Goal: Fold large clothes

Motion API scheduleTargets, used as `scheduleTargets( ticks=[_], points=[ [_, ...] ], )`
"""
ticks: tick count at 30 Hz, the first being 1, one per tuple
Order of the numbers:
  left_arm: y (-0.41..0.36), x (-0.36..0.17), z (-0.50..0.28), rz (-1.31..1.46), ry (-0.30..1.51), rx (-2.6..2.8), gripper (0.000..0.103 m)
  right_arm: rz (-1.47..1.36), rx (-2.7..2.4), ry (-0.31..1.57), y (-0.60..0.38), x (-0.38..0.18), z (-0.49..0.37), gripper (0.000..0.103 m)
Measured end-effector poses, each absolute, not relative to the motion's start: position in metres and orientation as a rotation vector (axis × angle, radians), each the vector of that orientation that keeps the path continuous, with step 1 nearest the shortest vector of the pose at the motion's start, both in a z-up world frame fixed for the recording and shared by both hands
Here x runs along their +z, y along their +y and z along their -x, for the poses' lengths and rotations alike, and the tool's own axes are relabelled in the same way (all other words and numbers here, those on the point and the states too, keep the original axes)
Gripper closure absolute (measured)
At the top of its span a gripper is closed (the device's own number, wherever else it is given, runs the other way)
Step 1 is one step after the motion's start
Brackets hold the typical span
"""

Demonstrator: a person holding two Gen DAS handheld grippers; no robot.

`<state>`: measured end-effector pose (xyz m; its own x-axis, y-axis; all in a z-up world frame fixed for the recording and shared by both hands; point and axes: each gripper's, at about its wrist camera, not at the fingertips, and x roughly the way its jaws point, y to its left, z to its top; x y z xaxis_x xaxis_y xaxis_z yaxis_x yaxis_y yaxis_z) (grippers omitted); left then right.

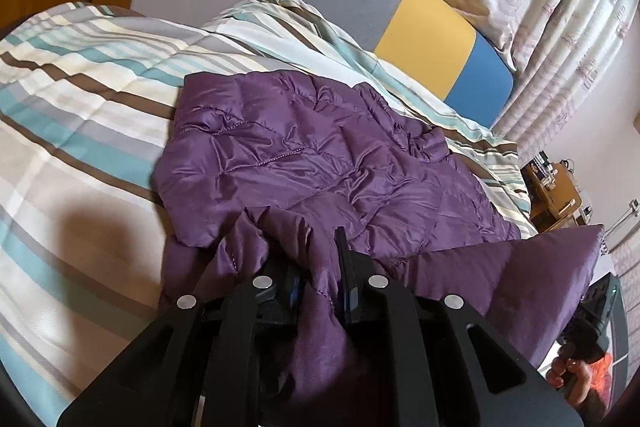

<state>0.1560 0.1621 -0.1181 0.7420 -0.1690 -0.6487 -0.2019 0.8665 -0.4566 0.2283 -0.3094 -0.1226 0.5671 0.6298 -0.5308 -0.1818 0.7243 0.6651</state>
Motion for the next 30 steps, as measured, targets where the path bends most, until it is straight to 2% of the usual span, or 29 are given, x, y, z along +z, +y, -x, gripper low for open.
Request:
scheduleTargets(
  ticks=[1,2,3,4,5,6,8,9,11,15,22,24,29,30],
  points=[
    [0.164,-0.118,-0.156,0.552,0.742,0.009,0.083,-0.607,0.506,0.842,-0.310,-0.125,-0.229,0.091],
    [0.167,-0.118,-0.156,0.569,0.739,0.001,0.076,-0.615,0.504,0.842,-0.311,-0.126,-0.229,0.088],
    [0.172,-0.117,-0.154,0.604,0.728,-0.010,0.064,-0.629,0.504,0.838,-0.313,-0.128,-0.230,0.085],
    [0.175,-0.115,-0.152,0.626,0.714,-0.012,0.055,-0.650,0.504,0.829,-0.316,-0.128,-0.229,0.079],
    [0.180,-0.112,-0.147,0.660,0.682,-0.006,0.034,-0.670,0.507,0.818,-0.319,-0.128,-0.228,0.072],
    [0.183,-0.108,-0.143,0.679,0.651,0.002,0.019,-0.694,0.511,0.801,-0.322,-0.127,-0.227,0.068],
    [0.190,-0.099,-0.129,0.681,0.564,0.052,0.009,-0.725,0.519,0.765,-0.328,-0.124,-0.224,0.047],
    [0.192,-0.095,-0.124,0.658,0.544,0.085,0.008,-0.733,0.522,0.746,-0.330,-0.120,-0.222,0.040],
    [0.193,-0.094,-0.117,0.625,0.537,0.096,0.008,-0.732,0.505,0.689,-0.338,-0.114,-0.213,0.019],
    [0.192,-0.106,-0.105,0.567,0.569,0.117,0.007,-0.714,0.470,0.647,-0.352,-0.109,-0.195,0.016],
    [0.182,-0.143,-0.107,0.562,0.667,0.110,0.007,-0.684,0.415,0.827,-0.351,-0.144,-0.180,0.016],
    [0.178,-0.149,-0.111,0.541,0.690,0.127,0.007,-0.618,0.409,0.827,-0.344,-0.145,-0.176,0.015],
    [0.179,-0.144,-0.100,0.574,0.603,0.099,0.007,-0.541,0.471,0.860,-0.321,-0.148,-0.174,0.015],
    [0.179,-0.140,-0.093,0.573,0.565,0.098,0.004,-0.516,0.465,0.861,-0.318,-0.148,-0.172,0.015]
  ],
)
